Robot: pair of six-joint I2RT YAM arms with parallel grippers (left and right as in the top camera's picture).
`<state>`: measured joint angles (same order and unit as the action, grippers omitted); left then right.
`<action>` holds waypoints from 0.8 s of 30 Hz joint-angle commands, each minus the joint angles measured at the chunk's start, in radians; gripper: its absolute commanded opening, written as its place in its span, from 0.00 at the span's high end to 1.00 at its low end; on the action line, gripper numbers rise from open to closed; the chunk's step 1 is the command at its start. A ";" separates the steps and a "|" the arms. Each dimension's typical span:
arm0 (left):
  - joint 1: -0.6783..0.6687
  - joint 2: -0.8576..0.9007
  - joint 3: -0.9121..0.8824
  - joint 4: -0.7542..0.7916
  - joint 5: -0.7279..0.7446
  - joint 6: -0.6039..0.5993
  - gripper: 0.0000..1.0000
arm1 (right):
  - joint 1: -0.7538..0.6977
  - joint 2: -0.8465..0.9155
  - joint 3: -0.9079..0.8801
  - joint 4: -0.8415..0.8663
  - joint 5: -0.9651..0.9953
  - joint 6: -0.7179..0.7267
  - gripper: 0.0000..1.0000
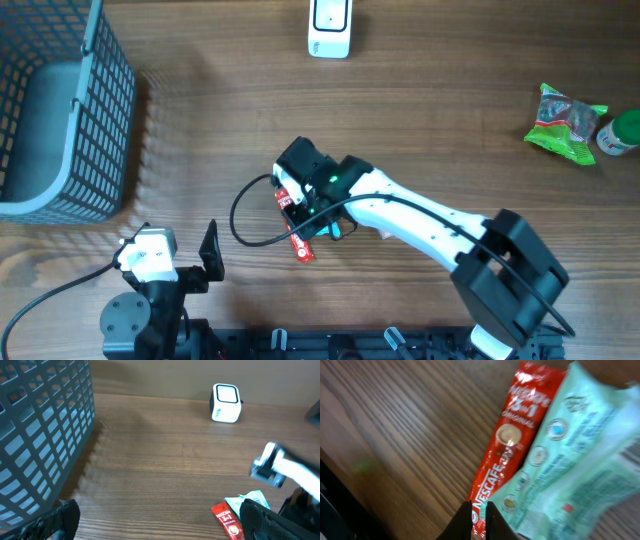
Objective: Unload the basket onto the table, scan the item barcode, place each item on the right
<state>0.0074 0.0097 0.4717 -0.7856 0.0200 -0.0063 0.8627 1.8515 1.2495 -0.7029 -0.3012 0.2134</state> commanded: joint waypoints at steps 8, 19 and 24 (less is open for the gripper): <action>-0.006 -0.005 -0.010 0.002 -0.010 -0.010 0.00 | 0.007 0.132 -0.014 -0.097 0.147 0.084 0.96; -0.006 -0.005 -0.010 0.002 -0.010 -0.010 0.00 | 0.006 0.103 0.018 -0.234 0.394 0.205 0.96; -0.006 -0.005 -0.010 0.002 -0.010 -0.010 0.00 | -0.022 0.025 0.056 -0.234 0.186 0.229 0.28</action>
<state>0.0071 0.0097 0.4717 -0.7856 0.0200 -0.0063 0.8673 1.9606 1.2552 -0.9382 0.0177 0.4042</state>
